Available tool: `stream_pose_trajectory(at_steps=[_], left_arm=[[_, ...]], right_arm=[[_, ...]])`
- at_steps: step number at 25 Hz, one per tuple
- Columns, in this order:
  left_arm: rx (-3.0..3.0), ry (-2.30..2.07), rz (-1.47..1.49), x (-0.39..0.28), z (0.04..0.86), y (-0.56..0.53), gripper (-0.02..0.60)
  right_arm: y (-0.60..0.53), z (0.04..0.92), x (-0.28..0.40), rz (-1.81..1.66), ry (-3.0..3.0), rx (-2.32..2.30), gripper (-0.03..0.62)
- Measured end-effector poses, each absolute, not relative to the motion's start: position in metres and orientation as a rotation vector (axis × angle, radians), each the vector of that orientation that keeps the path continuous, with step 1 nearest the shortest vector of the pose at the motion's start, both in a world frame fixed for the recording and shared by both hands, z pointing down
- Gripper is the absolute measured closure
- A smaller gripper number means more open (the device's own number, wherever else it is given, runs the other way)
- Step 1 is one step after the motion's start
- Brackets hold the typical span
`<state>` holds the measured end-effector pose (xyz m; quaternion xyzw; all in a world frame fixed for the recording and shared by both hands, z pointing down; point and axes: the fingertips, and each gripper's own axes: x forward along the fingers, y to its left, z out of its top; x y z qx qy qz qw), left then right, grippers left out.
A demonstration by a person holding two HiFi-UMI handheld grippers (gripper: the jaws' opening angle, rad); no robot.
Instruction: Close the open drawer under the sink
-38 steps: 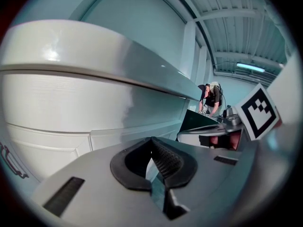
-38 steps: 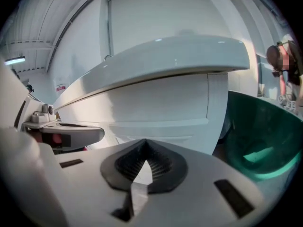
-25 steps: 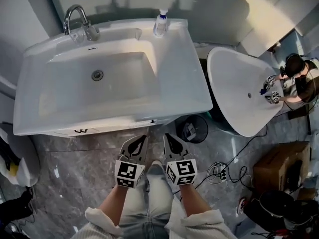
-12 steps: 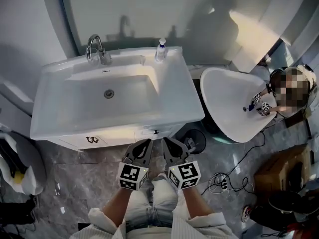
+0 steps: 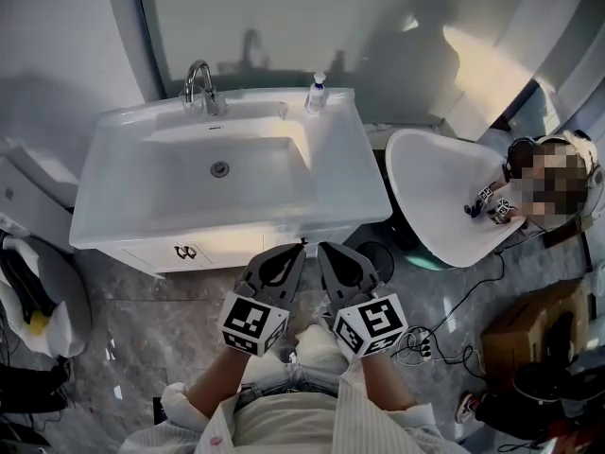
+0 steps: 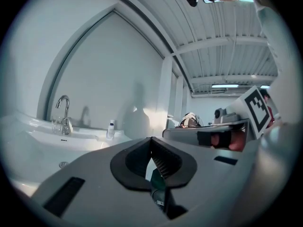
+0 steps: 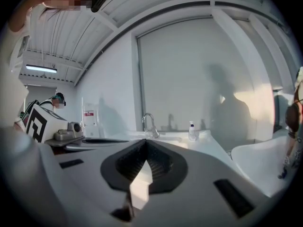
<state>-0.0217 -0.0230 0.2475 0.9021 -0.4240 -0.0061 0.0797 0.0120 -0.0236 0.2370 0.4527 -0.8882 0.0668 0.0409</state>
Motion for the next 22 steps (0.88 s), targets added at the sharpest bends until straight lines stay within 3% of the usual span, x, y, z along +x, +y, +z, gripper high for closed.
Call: stream_pose_trajectory(at_steps=[22], left_arm=[[2.724,-1.287,-0.106,-0.026,0.193,-0.003,0.566]], right_arm=[[-0.002,0.195,0.008,0.139,-2.752,1.270,0.585]])
